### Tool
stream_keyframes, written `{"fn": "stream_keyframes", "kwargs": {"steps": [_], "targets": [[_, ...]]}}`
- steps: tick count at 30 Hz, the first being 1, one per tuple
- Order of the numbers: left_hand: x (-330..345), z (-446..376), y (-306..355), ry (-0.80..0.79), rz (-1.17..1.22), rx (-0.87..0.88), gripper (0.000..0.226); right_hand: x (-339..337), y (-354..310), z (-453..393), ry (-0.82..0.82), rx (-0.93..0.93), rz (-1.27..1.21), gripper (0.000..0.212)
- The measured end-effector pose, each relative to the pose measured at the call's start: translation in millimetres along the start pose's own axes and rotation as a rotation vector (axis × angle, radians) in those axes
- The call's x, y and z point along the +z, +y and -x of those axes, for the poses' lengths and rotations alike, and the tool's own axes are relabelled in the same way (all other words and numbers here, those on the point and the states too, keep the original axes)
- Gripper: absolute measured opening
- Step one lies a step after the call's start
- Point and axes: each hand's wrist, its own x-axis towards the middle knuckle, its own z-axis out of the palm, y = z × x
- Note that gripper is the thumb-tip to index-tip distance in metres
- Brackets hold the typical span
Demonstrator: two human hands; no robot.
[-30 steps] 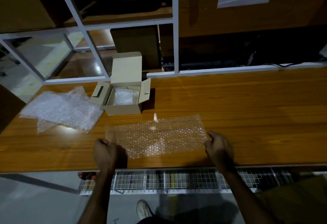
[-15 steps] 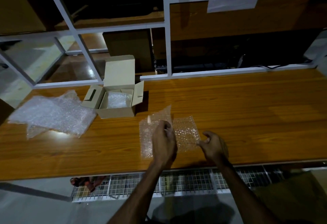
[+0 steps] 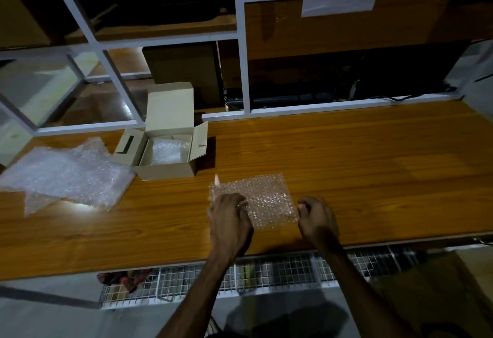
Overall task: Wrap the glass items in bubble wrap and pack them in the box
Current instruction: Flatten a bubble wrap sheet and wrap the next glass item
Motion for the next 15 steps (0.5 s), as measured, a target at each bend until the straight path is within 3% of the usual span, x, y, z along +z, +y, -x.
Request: {"fn": "stream_keyframes", "kwargs": {"steps": [3, 5, 8, 10, 15], "targets": [[-2.1, -0.4, -24.4, -0.086, -0.187, -0.004, 0.026, 17.9, -31.2, 3.9, 0.056, -0.212, 0.127, 0.028], [-1.6, 1.2, -33.7, -0.203, -0.288, -0.003, 0.036, 37.1, -59.8, -0.3, -0.095, -0.245, 0.074, 0.041], [-5.5, 6.7, -39.6, -0.327, -0.295, -0.019, 0.053, 67.6, -82.7, -4.8, -0.335, -0.452, 0.255, 0.057], [-8.8, 9.7, -44.2, -0.374, -0.298, -0.019, 0.06, 72.3, -80.9, -5.8, -0.469, -0.445, 0.351, 0.059], [-14.3, 13.1, -53.5, -0.361, -0.366, -0.037, 0.059, 59.1, -50.5, -12.0, -0.408, -0.356, 0.473, 0.076]]}}
